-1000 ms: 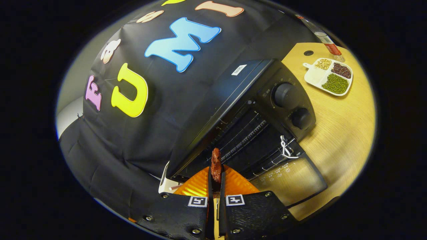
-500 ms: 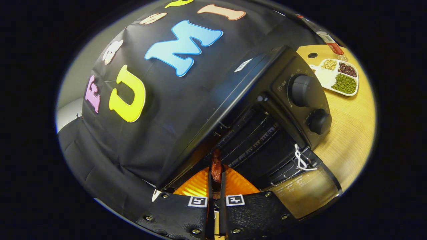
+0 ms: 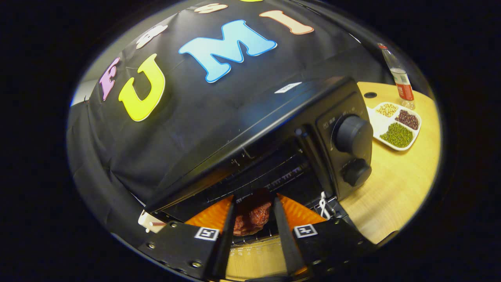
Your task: Open the electric oven with the left hand, put the food in, and close the electric oven.
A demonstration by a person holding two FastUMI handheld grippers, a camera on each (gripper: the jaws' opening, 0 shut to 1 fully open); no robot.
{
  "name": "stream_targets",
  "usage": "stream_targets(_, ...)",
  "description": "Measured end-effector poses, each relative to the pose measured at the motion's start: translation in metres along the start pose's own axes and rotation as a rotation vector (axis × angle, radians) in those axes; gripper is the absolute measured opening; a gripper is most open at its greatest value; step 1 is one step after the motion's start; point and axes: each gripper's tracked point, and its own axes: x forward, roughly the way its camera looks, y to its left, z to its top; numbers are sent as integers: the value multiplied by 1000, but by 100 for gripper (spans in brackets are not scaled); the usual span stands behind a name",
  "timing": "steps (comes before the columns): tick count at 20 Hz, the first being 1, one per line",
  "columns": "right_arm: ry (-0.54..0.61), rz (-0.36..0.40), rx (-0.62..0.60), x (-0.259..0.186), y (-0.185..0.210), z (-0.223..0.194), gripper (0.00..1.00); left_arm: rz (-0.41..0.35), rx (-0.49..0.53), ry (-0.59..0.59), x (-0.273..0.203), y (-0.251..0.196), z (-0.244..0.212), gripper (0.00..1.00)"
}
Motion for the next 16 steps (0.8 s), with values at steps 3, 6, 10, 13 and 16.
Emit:
stream_targets(3,-12,14,-65,-18,2,10,97,-12,-17,-4,-1,-9,3,100)
stream_targets(6,-20,50,-130,-42,10,18,98,-44,-21,-20,0,-28,7,90)
stream_targets(10,-52,107,-244,-92,18,34,98,-111,-48,-28,0,-63,9,95)
stream_targets(13,-86,119,-319,-130,13,49,98,-169,-69,-16,-1,-96,6,96)
stream_targets(16,-119,120,-367,-161,3,65,97,-229,-64,6,-6,-129,-1,100)
